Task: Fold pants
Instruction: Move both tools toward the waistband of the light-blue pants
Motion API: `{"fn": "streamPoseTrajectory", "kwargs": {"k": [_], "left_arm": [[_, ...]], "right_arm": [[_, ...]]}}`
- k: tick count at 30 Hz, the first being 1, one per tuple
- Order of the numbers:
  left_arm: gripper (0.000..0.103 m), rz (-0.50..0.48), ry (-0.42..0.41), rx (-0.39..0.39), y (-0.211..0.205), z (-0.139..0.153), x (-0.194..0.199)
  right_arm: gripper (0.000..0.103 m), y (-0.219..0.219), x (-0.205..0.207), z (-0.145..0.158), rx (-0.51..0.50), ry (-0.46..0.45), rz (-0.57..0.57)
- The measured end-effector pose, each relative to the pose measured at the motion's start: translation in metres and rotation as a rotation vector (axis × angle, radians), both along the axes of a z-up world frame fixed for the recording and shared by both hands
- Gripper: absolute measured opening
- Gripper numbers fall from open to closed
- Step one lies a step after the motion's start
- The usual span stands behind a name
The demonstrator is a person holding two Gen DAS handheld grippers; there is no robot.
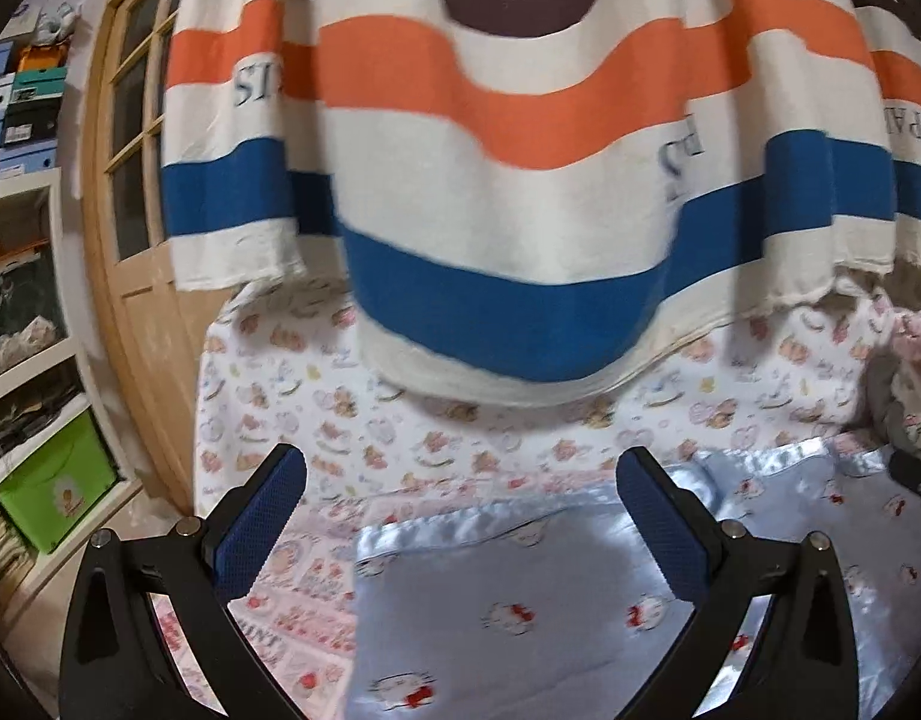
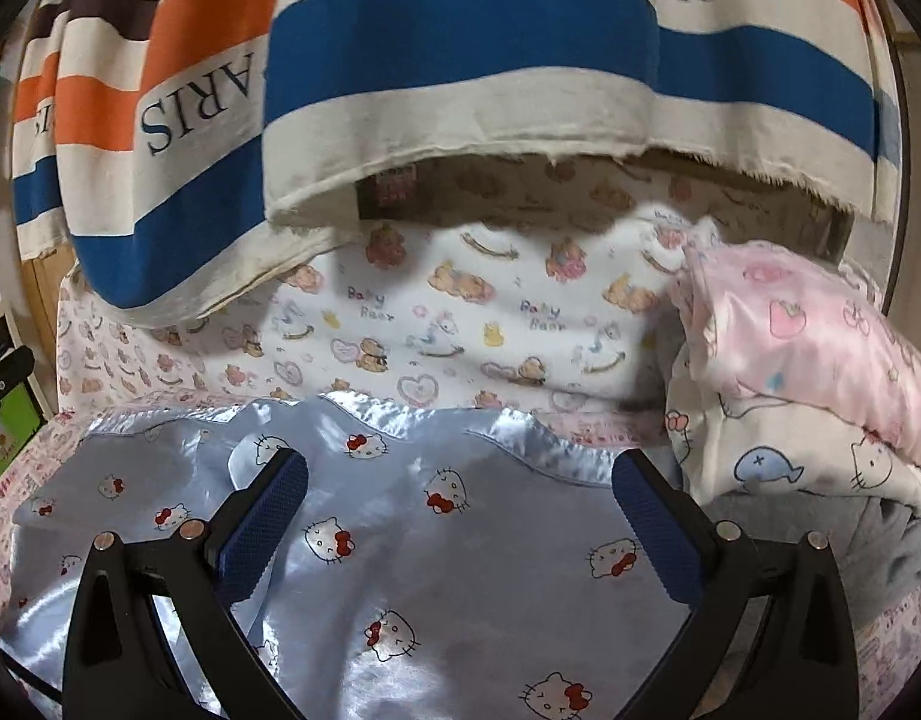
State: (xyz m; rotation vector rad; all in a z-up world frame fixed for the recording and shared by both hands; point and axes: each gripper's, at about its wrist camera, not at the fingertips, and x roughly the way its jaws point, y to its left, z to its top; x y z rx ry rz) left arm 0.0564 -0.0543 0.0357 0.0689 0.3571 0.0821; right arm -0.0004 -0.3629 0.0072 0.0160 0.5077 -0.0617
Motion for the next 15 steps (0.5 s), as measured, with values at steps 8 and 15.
{"fn": "streamPoseTrajectory", "kwargs": {"k": [8, 15], "left_arm": [[0.103, -0.028, 0.023, 0.001, -0.006, -0.001, 0.008], [0.103, -0.011, 0.040, -0.005, 0.010, -0.003, 0.018]], "right_arm": [[0.102, -0.004, 0.009, -0.005, -0.008, 0.015, -0.035], [0.102, 0.004, 0.012, -0.012, -0.040, 0.030, -0.011]]}}
